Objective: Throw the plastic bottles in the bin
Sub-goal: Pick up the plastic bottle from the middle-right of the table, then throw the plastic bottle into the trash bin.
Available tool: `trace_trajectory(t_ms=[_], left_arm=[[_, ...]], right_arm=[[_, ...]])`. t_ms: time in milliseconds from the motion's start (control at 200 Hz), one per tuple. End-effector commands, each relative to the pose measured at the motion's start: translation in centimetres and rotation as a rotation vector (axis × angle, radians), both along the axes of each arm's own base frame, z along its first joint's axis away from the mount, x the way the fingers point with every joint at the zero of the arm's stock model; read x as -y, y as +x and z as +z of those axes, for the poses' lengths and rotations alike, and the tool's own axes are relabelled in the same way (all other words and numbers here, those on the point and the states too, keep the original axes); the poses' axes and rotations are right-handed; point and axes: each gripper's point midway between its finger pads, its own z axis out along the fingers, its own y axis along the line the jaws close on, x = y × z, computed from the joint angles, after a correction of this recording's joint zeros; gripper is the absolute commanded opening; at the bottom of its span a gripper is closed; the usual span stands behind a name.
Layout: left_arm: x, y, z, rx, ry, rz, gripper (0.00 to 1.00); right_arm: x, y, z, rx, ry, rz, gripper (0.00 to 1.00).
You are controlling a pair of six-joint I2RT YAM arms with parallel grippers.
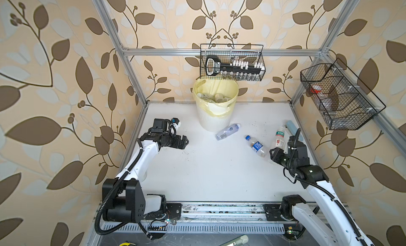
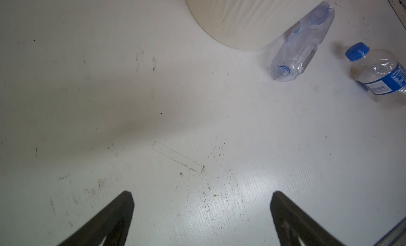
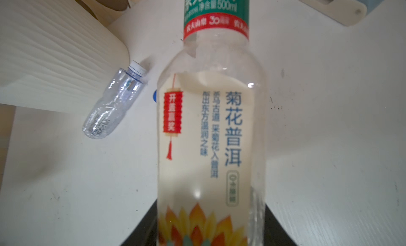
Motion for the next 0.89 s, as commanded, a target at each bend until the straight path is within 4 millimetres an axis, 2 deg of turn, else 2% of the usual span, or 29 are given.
trace_trajectory(t_ms=[0, 350, 605, 890], left_arm=[[-0.1, -0.3, 0.8, 0.03, -0.004, -0.02, 0.99], [-0.6, -0.2, 0.7, 0.033, 0.012, -0.007, 0.99], [-0.9, -0.1, 0.5, 0.024, 0.022, 0.004, 0.99], [-1.6, 0.0, 0.4, 0.022, 0.026, 0.026, 0.99]], right_arm=[[-1.3, 0.9, 3.5, 0.091, 0.036, 0.029, 0.5], [-7.1, 3.3, 11.6, 0.318, 0.08, 0.225, 0.49], [-10.0, 4.7, 15.3, 0.395, 0.103, 0.314, 0.49], [-13.0, 7.4, 18.9, 0.444, 0.125, 0.39, 0.48]])
